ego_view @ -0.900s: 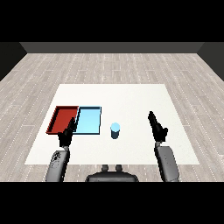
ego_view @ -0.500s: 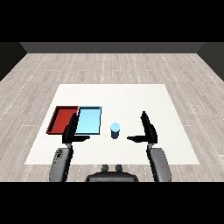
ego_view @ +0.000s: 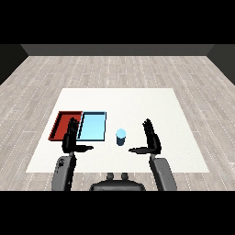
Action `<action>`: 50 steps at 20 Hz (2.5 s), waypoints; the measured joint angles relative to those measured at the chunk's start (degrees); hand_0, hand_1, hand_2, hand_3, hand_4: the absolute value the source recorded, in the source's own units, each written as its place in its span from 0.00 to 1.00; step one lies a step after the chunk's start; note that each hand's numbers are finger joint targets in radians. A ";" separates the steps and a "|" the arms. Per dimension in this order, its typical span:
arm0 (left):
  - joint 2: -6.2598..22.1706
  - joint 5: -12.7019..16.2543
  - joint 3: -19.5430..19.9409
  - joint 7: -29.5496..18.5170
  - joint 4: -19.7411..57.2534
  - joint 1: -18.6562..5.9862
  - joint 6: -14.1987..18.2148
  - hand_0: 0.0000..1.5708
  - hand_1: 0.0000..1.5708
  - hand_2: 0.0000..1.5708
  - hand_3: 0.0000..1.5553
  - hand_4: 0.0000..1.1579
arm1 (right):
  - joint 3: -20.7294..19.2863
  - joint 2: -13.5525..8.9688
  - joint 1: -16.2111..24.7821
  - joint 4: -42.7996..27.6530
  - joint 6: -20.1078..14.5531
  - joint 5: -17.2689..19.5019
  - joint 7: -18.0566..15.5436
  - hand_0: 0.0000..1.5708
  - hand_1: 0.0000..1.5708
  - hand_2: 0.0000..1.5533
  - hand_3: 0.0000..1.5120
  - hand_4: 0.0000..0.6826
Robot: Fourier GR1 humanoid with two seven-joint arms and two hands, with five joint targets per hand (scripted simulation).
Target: Pick the blue can and put it in the blue box
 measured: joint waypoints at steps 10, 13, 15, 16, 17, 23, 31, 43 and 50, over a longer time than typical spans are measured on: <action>-1.27 0.29 -0.39 -2.05 1.65 -0.85 0.50 0.00 0.00 0.00 0.00 0.00 | 0.90 0.19 1.22 3.19 -0.09 -0.62 -3.34 0.00 0.00 0.00 0.00 0.00; -1.20 0.07 -0.18 -2.99 2.62 -0.90 0.46 0.00 0.00 0.00 0.00 0.00 | -0.50 0.22 -0.61 5.58 0.39 -1.90 -3.06 0.00 0.00 0.00 0.00 0.00; -1.13 0.60 -0.41 -2.30 1.59 0.12 -0.09 0.00 0.00 0.00 0.00 0.00 | -0.77 0.12 -1.21 6.43 1.00 -3.16 -2.25 0.00 0.00 0.00 0.00 0.00; -1.27 0.58 -0.25 -2.64 2.55 -0.78 0.09 0.00 0.00 0.00 0.00 0.00 | -0.68 0.17 -1.64 6.56 0.59 -3.51 -1.53 0.00 0.00 0.00 0.00 0.00; -0.96 1.06 0.03 -1.46 1.60 -0.90 0.07 0.00 0.00 0.00 0.00 0.00 | -1.02 0.21 -2.28 7.91 0.61 -4.05 -2.05 0.00 0.00 0.00 0.00 0.00; -1.15 1.25 0.45 -3.04 2.85 -0.75 -0.06 0.00 0.00 0.00 0.00 0.00 | 0.85 0.24 -4.48 12.11 -2.00 -6.43 -2.22 0.00 0.00 0.00 0.00 0.00; -1.06 2.03 0.57 -1.62 0.07 -0.39 0.09 0.00 0.00 0.00 0.00 0.00 | 3.15 0.36 -7.33 18.26 -5.38 -9.21 -3.46 0.00 0.00 0.00 0.00 0.00; -0.90 1.82 1.11 -4.79 2.42 0.31 -0.31 0.00 0.00 0.00 0.00 0.00 | 5.66 0.38 -12.20 31.04 -6.24 -14.37 -10.20 0.00 0.00 0.00 0.00 0.00; -0.89 1.66 1.10 -5.24 2.10 0.72 -0.21 0.00 0.00 0.00 0.00 0.00 | 8.83 0.37 -14.33 33.37 -7.80 -16.92 -11.13 0.00 0.00 0.00 0.00 0.00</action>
